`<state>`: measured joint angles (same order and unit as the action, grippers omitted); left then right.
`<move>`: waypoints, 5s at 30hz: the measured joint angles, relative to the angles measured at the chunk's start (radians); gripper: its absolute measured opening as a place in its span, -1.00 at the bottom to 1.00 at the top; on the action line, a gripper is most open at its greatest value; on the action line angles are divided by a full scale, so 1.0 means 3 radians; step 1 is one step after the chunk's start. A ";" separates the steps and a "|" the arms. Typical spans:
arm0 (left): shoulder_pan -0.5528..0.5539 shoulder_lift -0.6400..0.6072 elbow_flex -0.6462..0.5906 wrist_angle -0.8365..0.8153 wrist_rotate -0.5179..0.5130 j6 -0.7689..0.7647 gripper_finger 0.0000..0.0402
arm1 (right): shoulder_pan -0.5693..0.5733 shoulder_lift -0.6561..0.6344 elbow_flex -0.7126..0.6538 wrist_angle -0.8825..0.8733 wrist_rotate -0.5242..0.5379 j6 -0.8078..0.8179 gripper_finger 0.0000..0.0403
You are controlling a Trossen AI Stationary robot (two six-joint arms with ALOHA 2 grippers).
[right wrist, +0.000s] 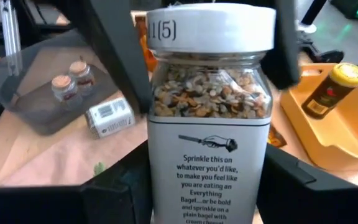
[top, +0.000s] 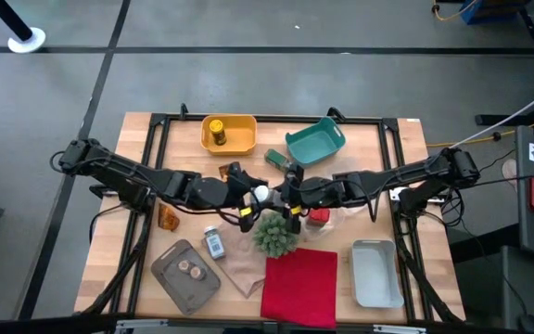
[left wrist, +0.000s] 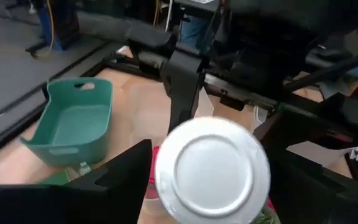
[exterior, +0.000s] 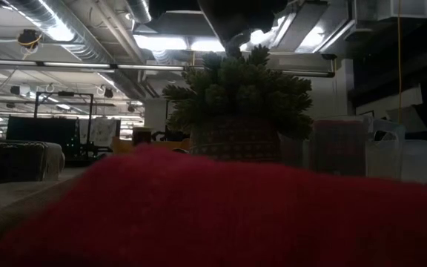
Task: Sort spices by type
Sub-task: Put the right white seasoning bottle into the green bin
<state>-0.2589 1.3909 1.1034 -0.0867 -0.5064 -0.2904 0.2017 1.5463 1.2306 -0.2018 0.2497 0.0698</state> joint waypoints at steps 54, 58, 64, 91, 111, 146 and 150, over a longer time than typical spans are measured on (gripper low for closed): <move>0.0722 -0.0310 0.0001 -0.1058 -0.0026 0.0745 0.39 | -0.2697 -0.0134 -0.0847 0.0510 -0.1053 -0.0384 0.01; 0.0922 -0.0310 0.0001 -0.1077 -0.0025 0.0821 0.39 | -0.2860 -0.0134 -0.1206 0.1082 -0.1258 -0.0168 0.01; 0.1152 -0.0310 0.0000 -0.1077 0.0058 0.0903 0.39 | -0.2851 -0.0121 -0.1587 0.1791 -0.1216 -0.0011 0.01; 0.1368 -0.0307 0.0000 -0.1075 0.0250 0.0997 0.40 | -0.2593 0.0761 -0.1685 0.2610 -0.0491 0.0078 0.04; 0.1368 -0.0307 0.0000 -0.1075 0.0255 0.1007 0.40 | -0.2593 0.0908 -0.1684 0.2633 -0.0514 0.0077 0.06; 0.1368 -0.0307 0.0000 -0.1075 0.0254 0.1006 0.40 | -0.2593 0.0907 -0.1508 0.2577 -0.0520 -0.0086 0.16; 0.1368 -0.0307 0.0000 -0.1075 0.0254 0.1006 0.40 | -0.2593 0.0904 -0.1500 0.2547 -0.0526 -0.0086 -0.01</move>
<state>0.1516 1.2987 1.1033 -0.4091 -0.4301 0.0113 -0.5762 1.8175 0.7807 0.5624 0.0920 0.0440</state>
